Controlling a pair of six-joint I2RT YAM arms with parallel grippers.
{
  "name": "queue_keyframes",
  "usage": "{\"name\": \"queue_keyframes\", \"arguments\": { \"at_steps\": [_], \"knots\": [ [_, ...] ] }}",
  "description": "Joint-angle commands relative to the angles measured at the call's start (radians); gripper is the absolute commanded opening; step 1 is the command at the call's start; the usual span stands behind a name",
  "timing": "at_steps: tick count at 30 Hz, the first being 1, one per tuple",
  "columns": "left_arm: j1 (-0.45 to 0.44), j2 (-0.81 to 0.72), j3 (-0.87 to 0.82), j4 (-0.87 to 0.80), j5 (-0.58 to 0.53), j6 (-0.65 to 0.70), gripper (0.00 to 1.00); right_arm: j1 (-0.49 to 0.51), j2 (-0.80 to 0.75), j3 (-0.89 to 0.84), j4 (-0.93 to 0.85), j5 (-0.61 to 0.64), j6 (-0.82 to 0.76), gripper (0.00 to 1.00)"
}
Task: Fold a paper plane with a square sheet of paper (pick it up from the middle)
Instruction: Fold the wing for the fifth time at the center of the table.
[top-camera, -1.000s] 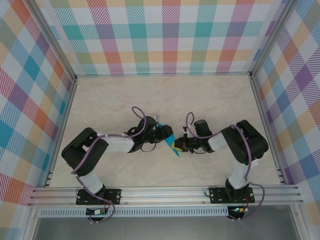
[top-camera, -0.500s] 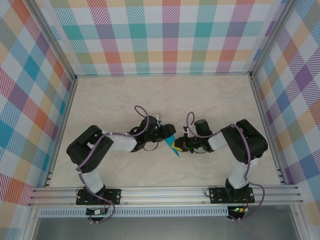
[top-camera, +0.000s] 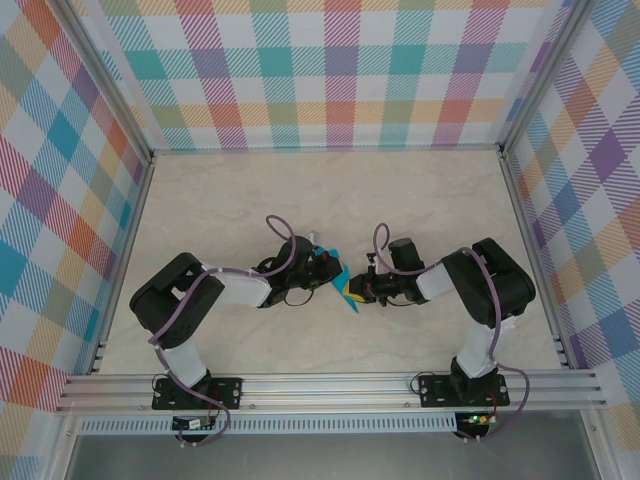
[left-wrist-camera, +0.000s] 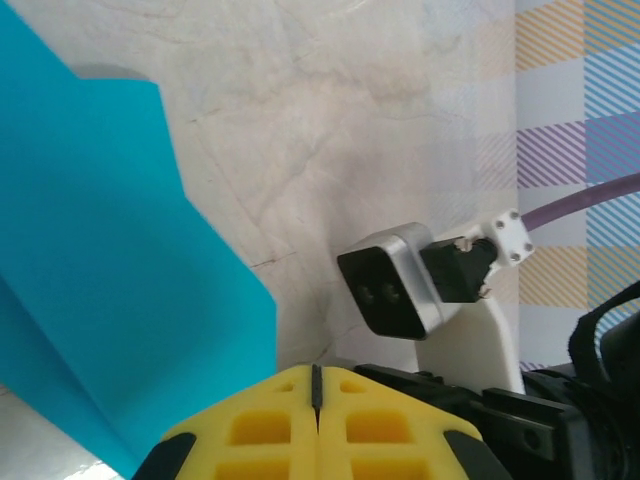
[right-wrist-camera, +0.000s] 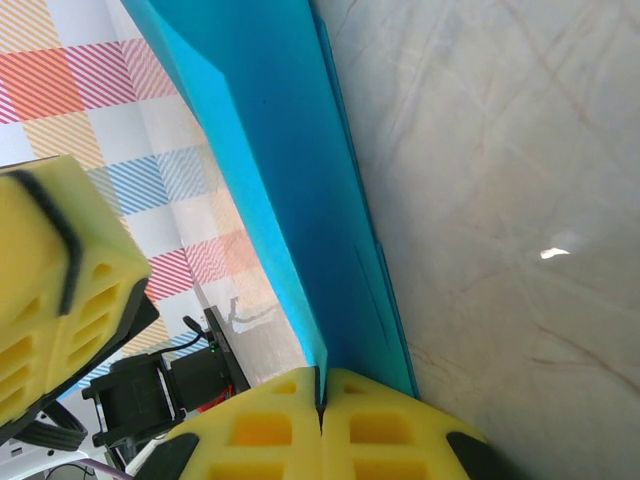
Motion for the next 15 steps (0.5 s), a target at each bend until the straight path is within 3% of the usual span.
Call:
{"name": "queue_keyframes", "arguments": {
  "at_steps": [1,15],
  "knots": [
    [-0.008,-0.004,-0.016,-0.013,-0.036,-0.009,0.0,-0.005,0.047,-0.002,-0.07,0.044,0.014,0.0],
    [-0.008,0.04,-0.005,0.006,-0.01,-0.003,0.0,-0.009,0.053,0.003,-0.071,0.037,0.029,0.0]
  ]
}}
